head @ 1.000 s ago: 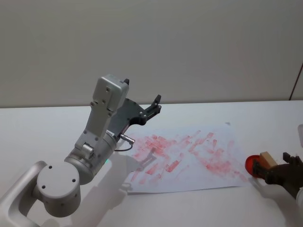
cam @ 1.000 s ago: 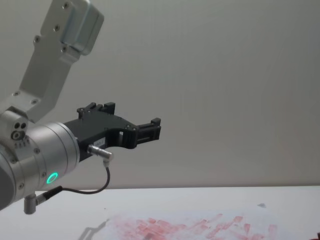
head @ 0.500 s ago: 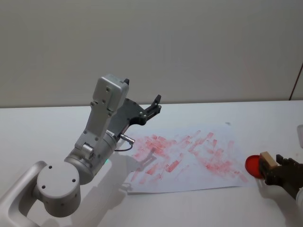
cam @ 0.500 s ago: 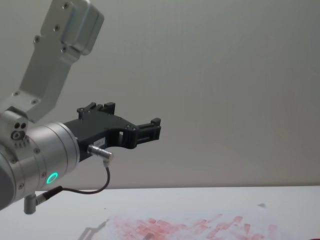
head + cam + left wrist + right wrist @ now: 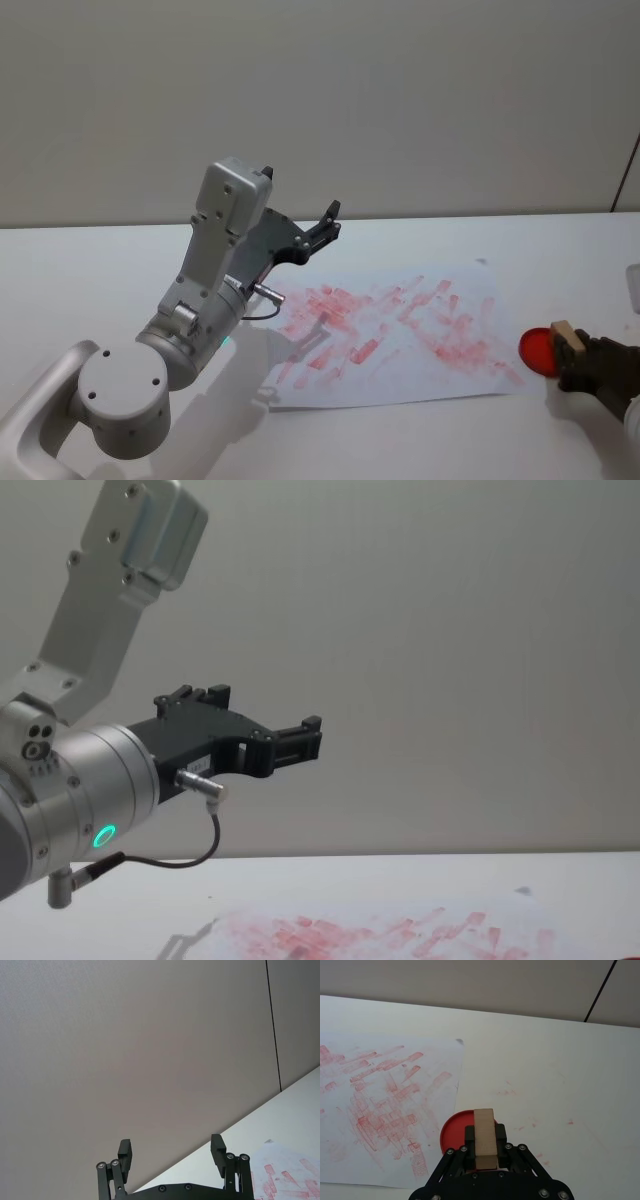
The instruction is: Use the one hand to pick up the stamp and affix it onto the A4 paper.
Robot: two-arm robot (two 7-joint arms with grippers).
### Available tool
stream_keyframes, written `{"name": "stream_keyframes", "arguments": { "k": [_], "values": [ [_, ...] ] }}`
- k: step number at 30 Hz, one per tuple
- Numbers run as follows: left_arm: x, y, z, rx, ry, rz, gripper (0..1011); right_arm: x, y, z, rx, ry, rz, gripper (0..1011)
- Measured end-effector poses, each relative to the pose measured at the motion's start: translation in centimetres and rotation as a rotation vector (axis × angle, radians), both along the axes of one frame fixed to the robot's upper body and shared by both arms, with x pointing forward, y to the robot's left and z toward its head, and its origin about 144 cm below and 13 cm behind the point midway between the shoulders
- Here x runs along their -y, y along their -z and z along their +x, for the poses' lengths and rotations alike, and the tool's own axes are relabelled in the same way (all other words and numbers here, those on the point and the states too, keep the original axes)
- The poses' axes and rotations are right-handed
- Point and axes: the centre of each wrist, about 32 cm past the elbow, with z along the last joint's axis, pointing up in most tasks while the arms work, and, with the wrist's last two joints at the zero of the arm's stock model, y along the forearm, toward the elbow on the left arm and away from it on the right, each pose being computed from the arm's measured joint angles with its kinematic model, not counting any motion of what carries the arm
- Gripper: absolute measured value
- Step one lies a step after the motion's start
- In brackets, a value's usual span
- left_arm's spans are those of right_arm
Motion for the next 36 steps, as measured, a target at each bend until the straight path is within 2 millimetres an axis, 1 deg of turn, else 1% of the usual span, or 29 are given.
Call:
{"name": "stream_keyframes", "arguments": {
  "k": [11,23,30,36],
  "values": [
    [0.0,0.0,0.0,0.0,0.0,0.0,1001,-0.1,-0.3,0.3,0.06,-0.069,0.019,216],
    [0.0,0.0,0.0,0.0,0.0,0.0,1001,-0.8,-1.5,1.7,0.163,-0.217,0.071,214],
    [0.0,0.0,0.0,0.0,0.0,0.0,1001,-1.4,-1.7,2.7,0.173,-0.305,0.104,214],
    [0.0,0.0,0.0,0.0,0.0,0.0,1001,-1.7,-1.6,3.2,0.135,-0.355,0.12,216]
  ]
}}
